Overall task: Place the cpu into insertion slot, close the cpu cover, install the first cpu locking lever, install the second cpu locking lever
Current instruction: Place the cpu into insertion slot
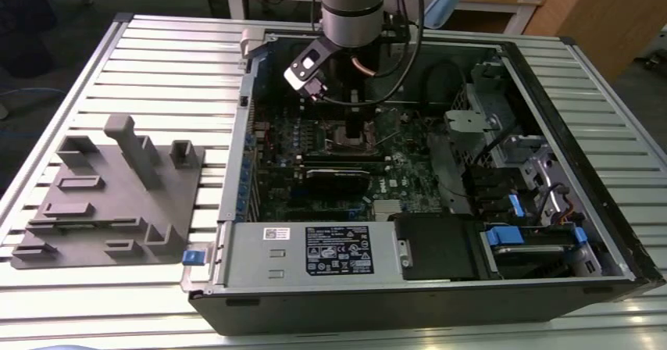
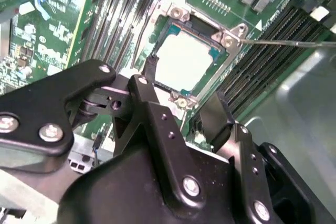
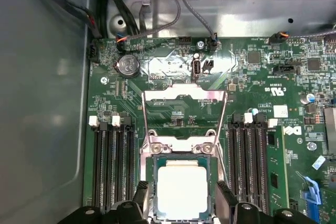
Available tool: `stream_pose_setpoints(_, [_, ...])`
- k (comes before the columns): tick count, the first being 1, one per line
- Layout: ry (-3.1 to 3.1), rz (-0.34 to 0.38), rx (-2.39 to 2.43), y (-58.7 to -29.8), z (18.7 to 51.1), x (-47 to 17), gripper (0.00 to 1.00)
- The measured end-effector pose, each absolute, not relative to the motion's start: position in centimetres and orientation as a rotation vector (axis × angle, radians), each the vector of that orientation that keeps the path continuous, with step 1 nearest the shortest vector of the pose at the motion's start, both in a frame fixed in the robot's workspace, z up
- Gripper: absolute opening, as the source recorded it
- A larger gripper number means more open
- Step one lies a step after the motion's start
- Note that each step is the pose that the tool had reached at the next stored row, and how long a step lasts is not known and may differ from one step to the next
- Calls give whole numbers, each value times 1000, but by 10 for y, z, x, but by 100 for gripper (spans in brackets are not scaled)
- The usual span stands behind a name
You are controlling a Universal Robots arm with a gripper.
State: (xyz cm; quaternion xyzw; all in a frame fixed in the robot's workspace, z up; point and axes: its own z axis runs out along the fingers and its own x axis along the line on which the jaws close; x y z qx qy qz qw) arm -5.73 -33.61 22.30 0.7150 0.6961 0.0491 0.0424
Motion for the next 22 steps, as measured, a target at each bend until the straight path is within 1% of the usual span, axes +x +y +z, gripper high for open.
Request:
stream_pose_setpoints(7, [2130,151,2188,-336,223,-57,60])
stream_pose_setpoints(9, [2130,150,2188,-336,223,-57,59])
stream_pose_setpoints(11, [2130,151,2188,-336,223,-57,46])
stream_pose_setpoints(13, [2130,151,2188,-336,223,-57,46])
stream_pose_setpoints(15, [2130,151,2188,-336,223,-57,35])
stream_pose_setpoints(16, [2130,151,2188,-336,223,-57,35])
stream_pose_setpoints(19, [2130,151,2188,-336,223,-57,17])
stream_pose_setpoints(20, [2130,151,2188,-336,223,-57,17])
stream_pose_setpoints(21, [2130,151,2188,-336,223,-57,11])
stream_pose_setpoints(22, [2130,151,2188,-336,223,-57,11])
